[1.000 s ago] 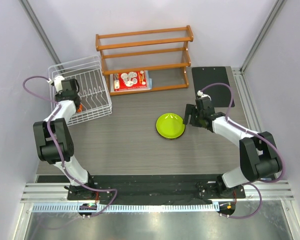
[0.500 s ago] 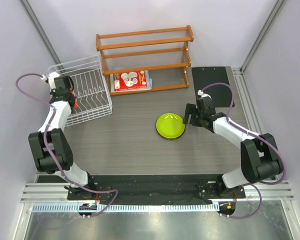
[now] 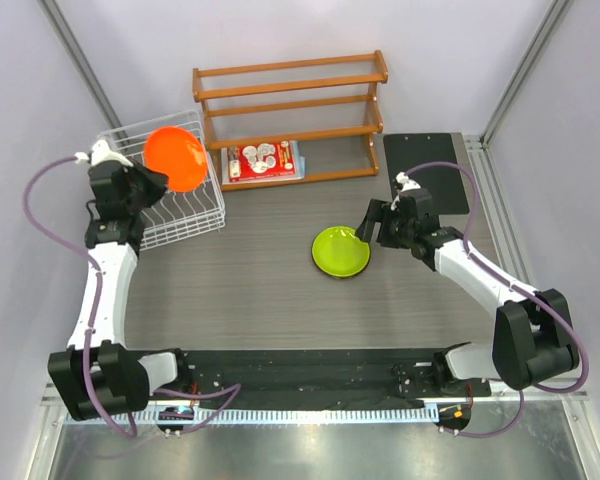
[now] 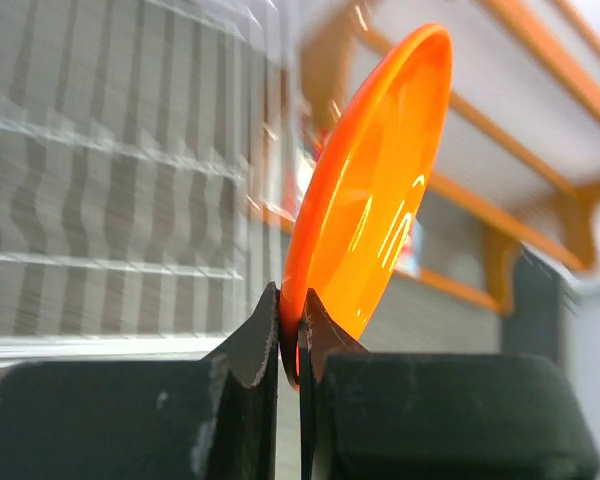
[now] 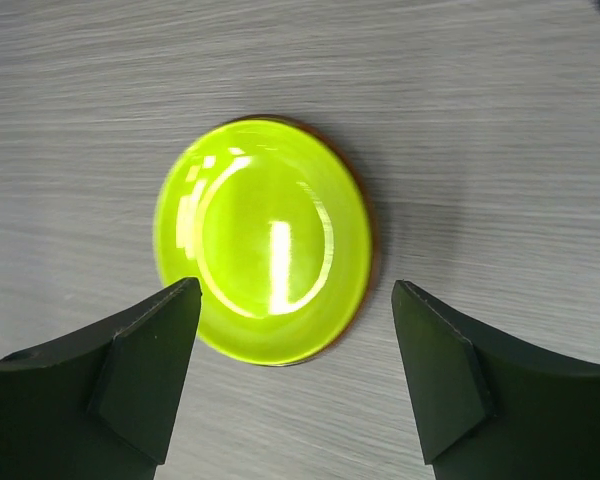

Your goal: Unload the plates from the dish rack

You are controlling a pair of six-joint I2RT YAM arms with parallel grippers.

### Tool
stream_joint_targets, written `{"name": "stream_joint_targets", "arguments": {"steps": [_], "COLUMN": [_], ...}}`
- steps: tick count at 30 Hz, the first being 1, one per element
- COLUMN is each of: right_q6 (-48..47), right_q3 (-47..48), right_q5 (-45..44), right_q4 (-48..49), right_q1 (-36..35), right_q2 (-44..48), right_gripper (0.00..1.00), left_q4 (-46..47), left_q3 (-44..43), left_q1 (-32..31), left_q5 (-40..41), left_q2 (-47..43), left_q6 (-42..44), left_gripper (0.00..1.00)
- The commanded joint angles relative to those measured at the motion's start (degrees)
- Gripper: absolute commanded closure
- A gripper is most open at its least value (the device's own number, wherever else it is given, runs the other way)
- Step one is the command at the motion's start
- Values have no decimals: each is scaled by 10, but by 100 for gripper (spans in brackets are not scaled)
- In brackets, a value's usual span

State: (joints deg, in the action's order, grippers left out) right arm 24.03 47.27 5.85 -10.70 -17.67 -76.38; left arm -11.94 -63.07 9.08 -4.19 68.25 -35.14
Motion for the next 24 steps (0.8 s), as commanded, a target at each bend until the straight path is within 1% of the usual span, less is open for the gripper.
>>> {"name": "stream_joint_targets", "arguments": {"steps": [1,2,3,4,5,7,10,13,18,24], "right_q6": [43,54,69,77,84,100,115,119,119,119], "right_q3": [25,25,25,26,25,28,30,31,34,36], "right_q5": [117,130,153,160,170,185,195,200,201,196], "right_q4": [85,99,134,146,169,183,212,227,241,248], "right_q1": [-6,-11,-13,-17,-22,-28,-39,-47,-54,-61], "right_q2": [17,14,11,10,2,-5,-21,-36,-47,-65], "right_gripper": [17,16,16,16,16,16,16,16,16,16], "left_q4": [104,109,117,131,132,143,162,190,197,200], "left_q3": [76,81,95,99,102,113,127,141,160,172], "left_q1": [-45,-59,-72,-106,-121,-159,-199,-227,-274,-303], "left_q5": [-182,-186,-189,-196,-195,-192,-192,-195,-174,-154], "left_q2": [-1,1,2,4,7,14,25,34,43,51], "left_q6": [-95,-106,-108,-109,-110,-114,-120,-137,-138,-137], "left_gripper": [100,100,100,100,100,100,100,100,100,100]}}
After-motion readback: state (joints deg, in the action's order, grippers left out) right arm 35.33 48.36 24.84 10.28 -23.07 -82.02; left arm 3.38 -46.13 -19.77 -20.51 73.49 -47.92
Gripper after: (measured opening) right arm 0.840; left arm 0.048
